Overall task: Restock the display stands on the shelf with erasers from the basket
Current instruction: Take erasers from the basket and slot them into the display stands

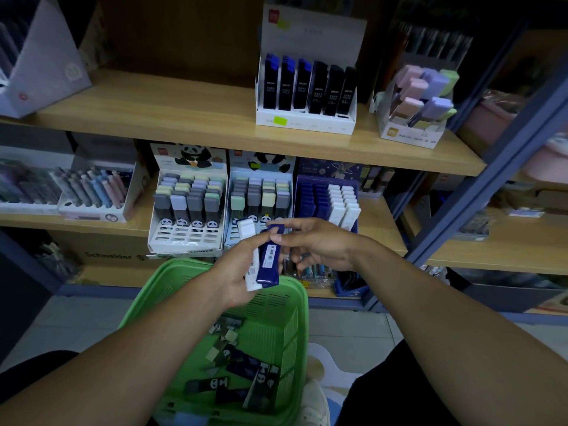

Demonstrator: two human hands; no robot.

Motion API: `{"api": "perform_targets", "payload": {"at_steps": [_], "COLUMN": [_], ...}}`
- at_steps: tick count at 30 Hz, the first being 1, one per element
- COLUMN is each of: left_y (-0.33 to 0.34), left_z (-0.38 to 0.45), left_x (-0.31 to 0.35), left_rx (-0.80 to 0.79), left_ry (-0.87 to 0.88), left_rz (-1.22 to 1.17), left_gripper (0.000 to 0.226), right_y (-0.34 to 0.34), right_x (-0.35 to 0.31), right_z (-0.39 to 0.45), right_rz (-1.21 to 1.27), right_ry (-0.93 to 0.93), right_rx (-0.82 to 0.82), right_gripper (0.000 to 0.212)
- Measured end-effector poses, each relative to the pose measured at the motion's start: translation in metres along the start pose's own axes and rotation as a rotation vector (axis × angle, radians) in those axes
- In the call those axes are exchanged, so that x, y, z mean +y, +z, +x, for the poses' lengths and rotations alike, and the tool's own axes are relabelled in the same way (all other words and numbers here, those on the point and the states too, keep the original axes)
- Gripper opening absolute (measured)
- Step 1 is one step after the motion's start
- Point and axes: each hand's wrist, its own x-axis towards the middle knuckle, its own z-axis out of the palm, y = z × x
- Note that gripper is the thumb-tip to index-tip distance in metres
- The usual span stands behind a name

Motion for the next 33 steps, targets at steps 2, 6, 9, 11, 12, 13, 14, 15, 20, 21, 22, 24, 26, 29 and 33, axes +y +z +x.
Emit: {"api": "perform_targets", "payload": {"at_steps": [2,6,9,11,12,13,14,15,20,21,22,24,26,29,33], "left_y": [-0.004,-0.008,-0.009,-0.011,-0.011,-0.011,-0.011,-0.011,-0.007,-0.006,-0.006,-0.005,-0.004,-0.001,-0.002], "left_z": [-0.005,-0.013,-0.014,-0.010,-0.007,-0.003,0.000,0.002,0.017,0.020,0.023,0.027,0.029,0.029,0.029], "left_x": [0.002,0.004,0.001,-0.001,-0.002,-0.002,-0.002,-0.002,-0.003,-0.004,-0.005,-0.009,-0.012,-0.013,-0.013], "left_rx": [-0.031,-0.027,0.047,0.108,0.126,0.136,0.142,0.143,0.100,0.092,0.088,0.090,0.091,0.088,0.072], "left_ry": [-0.011,-0.017,-0.013,0.010,0.025,0.037,0.038,0.031,-0.014,-0.015,-0.013,-0.014,-0.019,-0.002,0.008], "left_rz": [0.024,0.074,0.047,0.042,0.036,0.029,0.026,0.025,0.048,0.036,0.024,0.014,0.011,0.013,0.027], "left_gripper": [0.031,0.045,0.034,0.033,0.033,0.032,0.029,0.027,0.030,0.031,0.031,0.031,0.030,0.027,0.024], "right_y": [0.004,0.007,0.004,-0.003,-0.009,-0.014,-0.020,-0.026,-0.045,-0.047,-0.048,-0.048,-0.046,-0.045,-0.049], "right_x": [-0.008,-0.019,-0.013,-0.009,-0.007,-0.006,-0.005,-0.004,0.012,0.015,0.017,0.020,0.018,0.012,0.008], "right_z": [-0.006,-0.013,-0.017,-0.014,-0.011,-0.008,-0.004,-0.001,0.010,0.012,0.014,0.018,0.021,0.019,0.015], "right_rz": [0.037,0.007,0.071,0.164,0.177,0.176,0.183,0.206,0.180,0.139,0.112,0.119,0.145,0.137,0.178], "right_ry": [-0.009,-0.007,-0.010,-0.036,-0.058,-0.081,-0.099,-0.110,-0.134,-0.141,-0.151,-0.159,-0.135,-0.071,-0.038], "right_rx": [-0.017,-0.001,0.016,0.086,0.149,0.209,0.260,0.303,0.522,0.562,0.594,0.626,0.621,0.536,0.452], "right_gripper": [0.042,0.032,0.017,0.016,0.017,0.018,0.018,0.016,0.012,0.014,0.017,0.024,0.031,0.042,0.030]}}
